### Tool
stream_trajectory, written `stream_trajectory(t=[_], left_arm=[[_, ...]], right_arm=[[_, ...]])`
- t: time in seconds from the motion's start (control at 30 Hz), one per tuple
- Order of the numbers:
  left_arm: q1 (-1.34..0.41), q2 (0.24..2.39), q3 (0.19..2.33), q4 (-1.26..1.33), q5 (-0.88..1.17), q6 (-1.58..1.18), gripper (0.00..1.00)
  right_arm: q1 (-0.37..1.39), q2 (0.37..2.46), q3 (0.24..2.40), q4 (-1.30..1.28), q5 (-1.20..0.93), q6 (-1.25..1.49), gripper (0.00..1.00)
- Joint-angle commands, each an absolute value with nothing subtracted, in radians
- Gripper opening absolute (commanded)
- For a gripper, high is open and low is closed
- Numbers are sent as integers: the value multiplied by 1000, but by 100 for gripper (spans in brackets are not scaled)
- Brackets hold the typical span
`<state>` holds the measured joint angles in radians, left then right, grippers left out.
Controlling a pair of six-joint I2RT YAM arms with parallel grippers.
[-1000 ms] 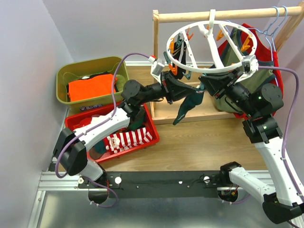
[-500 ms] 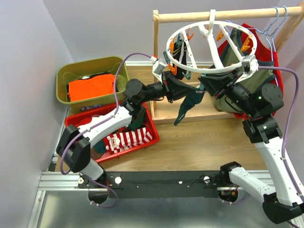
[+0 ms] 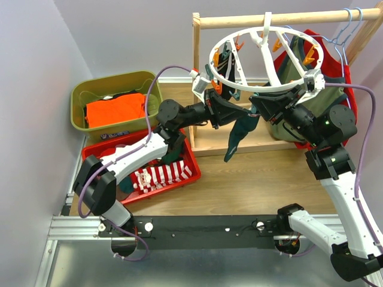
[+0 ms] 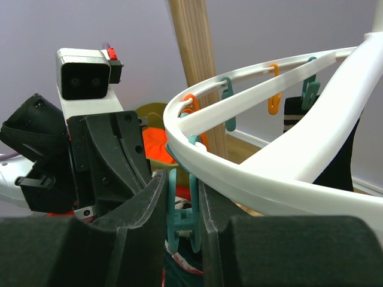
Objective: Clip the socks to the hanger
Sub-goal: Clamp the sock onto the hanger.
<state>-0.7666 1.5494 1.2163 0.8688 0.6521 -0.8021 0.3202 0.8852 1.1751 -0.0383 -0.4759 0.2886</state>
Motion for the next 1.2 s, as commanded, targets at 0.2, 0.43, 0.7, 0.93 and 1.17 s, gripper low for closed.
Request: stream_trajectory(t=[0.2, 0.43, 0.7, 0.93, 1.17], left_arm=[[-756, 1566, 1233, 999, 703, -873, 0], [-752, 1577, 1236, 1009, 701, -879, 0], [-752, 1595, 1252, 1019, 701, -888, 0], [-752, 1603, 1275, 1022, 693, -887, 0], [-750, 1601, 1289, 1025, 701, -884, 0]], right_arm=[[333, 874, 1175, -63, -629, 311, 15], [333, 874, 1177, -57, -646, 321, 15], [333, 881, 1177, -46, -661, 330, 15], [331, 885, 1174, -41, -681, 334, 15], [331, 885, 1169, -40, -684, 334, 15]])
